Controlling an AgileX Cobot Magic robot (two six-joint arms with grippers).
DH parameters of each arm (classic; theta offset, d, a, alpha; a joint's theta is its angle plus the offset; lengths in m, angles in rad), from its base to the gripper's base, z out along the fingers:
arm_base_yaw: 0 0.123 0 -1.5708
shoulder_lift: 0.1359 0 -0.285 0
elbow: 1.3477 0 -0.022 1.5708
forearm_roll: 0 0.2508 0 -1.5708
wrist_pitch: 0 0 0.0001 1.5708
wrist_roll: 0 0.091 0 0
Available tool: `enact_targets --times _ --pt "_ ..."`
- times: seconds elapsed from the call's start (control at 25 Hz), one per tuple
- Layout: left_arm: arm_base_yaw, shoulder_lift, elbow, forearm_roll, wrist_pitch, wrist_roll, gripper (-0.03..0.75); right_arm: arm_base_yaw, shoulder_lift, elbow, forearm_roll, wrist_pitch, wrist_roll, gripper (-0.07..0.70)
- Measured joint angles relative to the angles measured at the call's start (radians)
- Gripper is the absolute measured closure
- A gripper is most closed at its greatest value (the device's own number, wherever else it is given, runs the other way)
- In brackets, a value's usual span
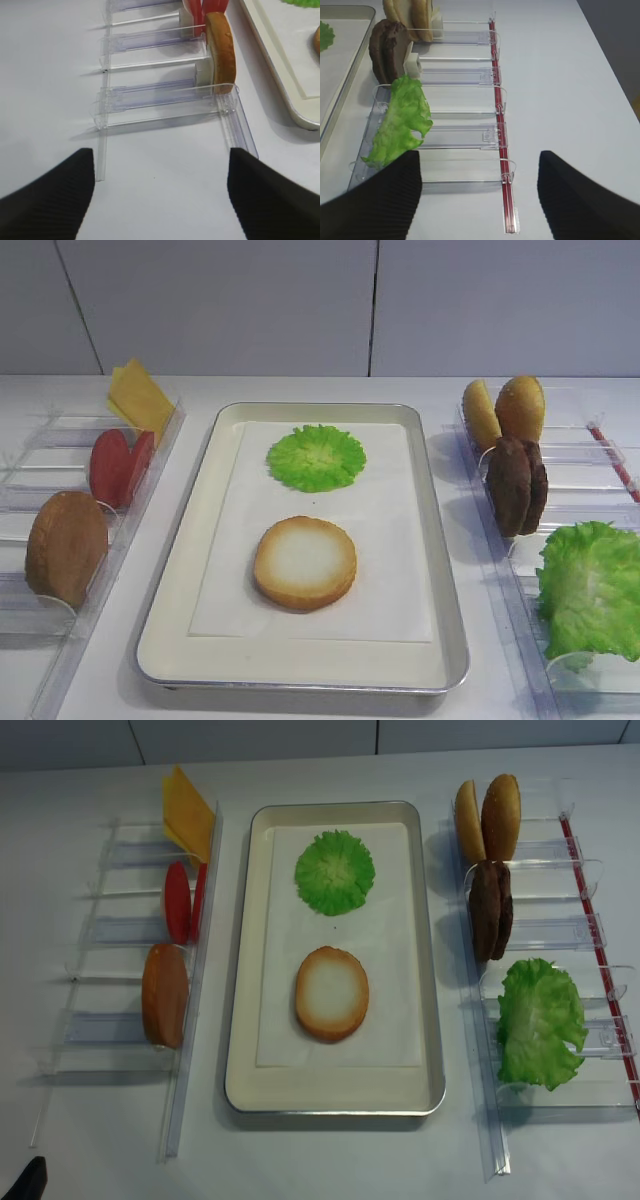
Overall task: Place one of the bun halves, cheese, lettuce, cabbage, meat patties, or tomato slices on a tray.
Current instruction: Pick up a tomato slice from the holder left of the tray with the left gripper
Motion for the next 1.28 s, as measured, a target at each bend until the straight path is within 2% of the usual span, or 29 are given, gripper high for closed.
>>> enact_targets --times 0.48,0.6,0.72,0.8,0.88,1.0,1.12,1.28 --pt "0.0 0.0 -0.004 -0.002 0.0 0.03 0.185 0.0 0.0 0.0 0.0 0.0 0.002 0.103" --pt "0.0 0.0 -0.053 -0.033 -0.014 0.093 0.185 0.0 0.0 0.0 0.0 0.0 0.002 0.103" --pt "0.0 0.014 -0.147 -0.065 -0.027 0.117 0.185 0.0 0.0 0.0 0.0 0.0 0.002 0.103" --pt "0.0 0.097 -0.224 -0.086 -0.043 0.123 0.185 0.0 0.0 0.0 0.0 0.0 0.002 0.103" --pt "0.0 0.209 -0.293 -0.131 -0.081 0.143 0.185 0.0 0.0 0.0 0.0 0.0 0.004 0.103" --pt "0.0 0.425 -0.4 -0.279 -0.136 0.23 0.185 0.0 0.0 0.0 0.0 0.0 0.004 0.103" --pt "0.0 0.669 -0.513 -0.414 -0.127 0.289 0.185 0.0 0.0 0.0 0.0 0.0 0.004 0.103" --pt "0.0 0.986 -0.644 -0.452 -0.102 0.304 0.185 0.0 0.0 0.0 0.0 0.0 0.004 0.103"
